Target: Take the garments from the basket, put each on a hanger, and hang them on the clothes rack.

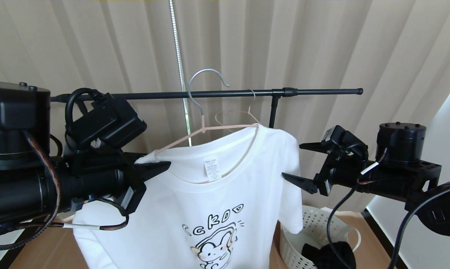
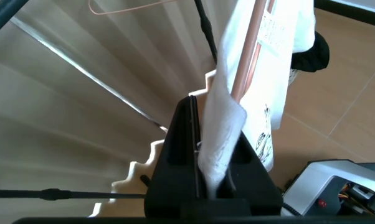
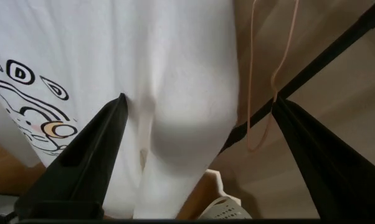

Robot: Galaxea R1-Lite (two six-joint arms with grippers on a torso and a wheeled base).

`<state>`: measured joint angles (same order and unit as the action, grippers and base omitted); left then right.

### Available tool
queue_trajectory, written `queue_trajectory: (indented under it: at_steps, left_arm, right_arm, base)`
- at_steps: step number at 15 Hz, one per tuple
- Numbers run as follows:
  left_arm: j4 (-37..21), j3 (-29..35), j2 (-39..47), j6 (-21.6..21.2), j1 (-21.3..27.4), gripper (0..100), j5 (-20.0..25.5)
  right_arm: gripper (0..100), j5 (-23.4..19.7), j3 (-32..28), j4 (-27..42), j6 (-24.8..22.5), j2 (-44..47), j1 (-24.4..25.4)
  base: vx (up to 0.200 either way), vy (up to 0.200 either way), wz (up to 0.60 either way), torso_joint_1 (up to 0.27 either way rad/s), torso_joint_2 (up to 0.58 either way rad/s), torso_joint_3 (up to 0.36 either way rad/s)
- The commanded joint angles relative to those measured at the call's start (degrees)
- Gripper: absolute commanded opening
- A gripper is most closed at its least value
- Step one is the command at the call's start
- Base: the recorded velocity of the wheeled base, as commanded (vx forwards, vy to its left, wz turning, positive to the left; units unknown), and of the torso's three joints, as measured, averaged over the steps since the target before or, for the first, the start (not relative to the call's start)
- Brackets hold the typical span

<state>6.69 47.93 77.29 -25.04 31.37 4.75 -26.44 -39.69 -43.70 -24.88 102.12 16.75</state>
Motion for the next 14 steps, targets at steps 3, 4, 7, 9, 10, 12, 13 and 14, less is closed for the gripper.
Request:
queue_trajectory:
  at_steps: [3, 4, 7, 9, 10, 12, 13, 14]
  left_arm:
    - [-0.01, -2.41, -4.16, -0.01, 0.01, 0, 0.08]
    - [-0.01, -2.85, -4.43, -0.01, 0.01, 0, 0.17]
    - [-0.01, -3.46, -5.22, 0.08, 0.01, 0, 0.17]
    - [-0.01, -3.55, -5.83, 0.08, -0.25, 0, 0.17]
    - [-0.01, -3.55, -6.01, 0.08, -0.6, 0, 0.17]
    - [-0.1, -3.64, -6.27, 0.08, -0.87, 0, 0.17]
    - [-0.1, -3.72, -6.54, 0.17, -0.87, 0, 0.17]
    - [-0.1, -3.72, -6.89, 1.22, -0.78, 0, 0.26]
  right_arm:
    - [100, -0.01, -0.65, -0.07, 0.01, 3.0, 0.04]
    - [100, 0.07, -0.74, -0.07, 0.01, 3.26, 0.04]
    - [100, 0.07, -0.83, -0.07, 0.01, 3.61, 0.04]
    - [0, 0.16, -1.44, -0.07, 0.01, 3.79, -0.14]
    - [0, 0.16, -1.7, -0.07, 0.01, 3.88, -0.67]
    - [0, 0.07, -2.06, -0.07, 0.01, 3.79, -1.81]
    - [0, 0.07, -2.32, -0.07, 0.01, 3.88, -2.16]
    - [0, 0.07, -2.85, -0.07, 0.1, 4.05, -2.86]
  base:
    - [0.0, 0.0, 0.0, 0.0, 0.0, 0.0]
    - [0.0, 0.0, 0.0, 0.0, 0.0, 0.0]
    - [0.0, 0.0, 0.0, 0.0, 0.0, 0.0]
    - [0.0, 0.0, 0.0, 0.0, 0.0, 0.0]
    - [0.0, 0.0, 0.0, 0.0, 0.0, 0.0]
    - [0.0, 0.0, 0.0, 0.0, 0.0, 0.0]
    - [0.0, 0.0, 0.0, 0.0, 0.0, 0.0]
    - [0.0, 0.0, 0.0, 0.0, 0.0, 0.0]
